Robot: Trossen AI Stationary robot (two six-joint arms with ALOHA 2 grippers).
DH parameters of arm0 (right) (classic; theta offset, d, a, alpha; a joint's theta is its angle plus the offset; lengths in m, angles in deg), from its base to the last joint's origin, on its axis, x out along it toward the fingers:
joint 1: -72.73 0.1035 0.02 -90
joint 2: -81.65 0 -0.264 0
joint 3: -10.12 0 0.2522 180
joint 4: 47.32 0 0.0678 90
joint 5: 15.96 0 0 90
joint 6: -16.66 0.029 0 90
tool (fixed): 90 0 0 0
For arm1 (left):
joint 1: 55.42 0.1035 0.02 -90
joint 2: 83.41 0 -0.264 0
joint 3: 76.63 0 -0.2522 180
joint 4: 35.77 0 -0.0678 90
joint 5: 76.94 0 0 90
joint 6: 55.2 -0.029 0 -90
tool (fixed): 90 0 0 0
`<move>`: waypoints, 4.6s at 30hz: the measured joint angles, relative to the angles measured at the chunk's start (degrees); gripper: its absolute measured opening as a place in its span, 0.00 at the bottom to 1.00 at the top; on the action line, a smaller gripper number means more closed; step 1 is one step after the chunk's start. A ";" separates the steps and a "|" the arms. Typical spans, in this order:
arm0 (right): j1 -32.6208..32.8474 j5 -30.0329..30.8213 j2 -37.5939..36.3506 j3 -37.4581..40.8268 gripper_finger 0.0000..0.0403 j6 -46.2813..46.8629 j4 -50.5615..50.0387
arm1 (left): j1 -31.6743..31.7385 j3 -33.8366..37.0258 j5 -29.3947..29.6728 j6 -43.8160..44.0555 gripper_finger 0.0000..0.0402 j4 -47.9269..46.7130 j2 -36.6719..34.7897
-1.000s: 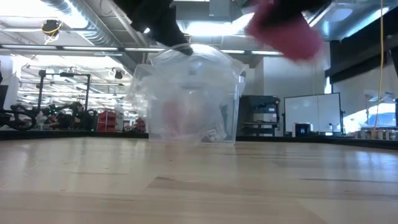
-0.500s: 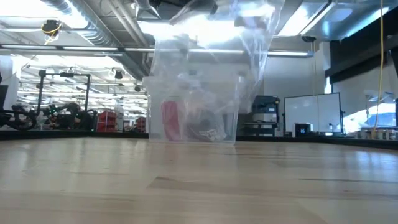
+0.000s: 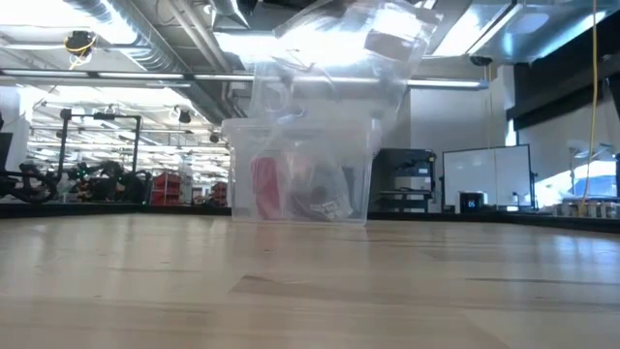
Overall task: Roll bandage
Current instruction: Put the pink bandage into the transparent zip bag
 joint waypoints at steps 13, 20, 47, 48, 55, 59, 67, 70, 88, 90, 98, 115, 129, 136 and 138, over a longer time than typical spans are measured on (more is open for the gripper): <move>-0.34 -2.57 0.41 -0.18 0.18 -8.68 -2.12 | 0.34 0.13 0.18 -3.82 0.00 4.18 -0.68; -0.01 6.77 0.41 0.07 0.18 -17.78 -8.37 | -1.77 -0.04 0.00 -2.21 0.00 4.50 -4.63; -3.02 18.84 1.40 -0.68 0.18 -3.62 -19.63 | -0.97 0.13 -0.41 4.99 0.00 1.63 -5.32; -3.05 18.97 1.56 -0.68 0.20 -1.86 -19.52 | -0.54 0.13 -1.51 5.59 0.00 1.75 -5.29; -3.53 19.61 3.09 -0.63 0.49 13.05 -23.06 | 1.98 0.15 -4.42 10.50 0.00 -0.48 -4.39; -3.50 16.21 3.31 -0.42 0.63 20.57 -24.30 | 3.09 0.13 -5.75 16.37 0.00 -7.08 -4.15; -3.49 9.22 0.36 -0.31 0.74 24.45 -25.14 | 3.76 0.52 -5.52 23.51 0.00 -18.75 -3.94; -3.42 8.88 0.18 -0.31 0.70 22.23 -23.97 | 3.72 0.52 -5.51 22.99 0.00 -18.28 -3.91; -4.84 19.13 8.88 -0.46 0.06 15.35 -16.78 | 3.79 0.66 -8.58 23.83 0.00 -10.53 -3.87; -5.45 21.01 10.20 -0.42 0.02 15.32 -17.94 | 3.43 0.66 -9.68 23.74 0.00 -7.56 -3.85; -3.20 13.76 6.65 -0.42 0.07 15.66 -19.89 | 3.22 0.66 -9.69 22.06 0.00 -9.07 -3.85; 4.53 12.99 0.36 -0.48 0.43 9.32 -30.14 | 4.57 0.66 -9.42 24.81 0.00 -10.78 -3.82; 3.79 20.50 6.20 -0.46 0.30 -0.92 -28.18 | 4.57 0.66 -9.42 26.03 0.00 -10.66 -3.82; 3.77 17.22 4.69 -6.22 0.04 4.91 -39.15 | 4.17 0.66 -9.41 21.62 0.00 -12.16 -3.82; 3.77 18.28 3.09 -9.28 0.02 5.33 -44.37 | 4.07 0.66 -9.28 19.82 0.00 -13.60 -3.67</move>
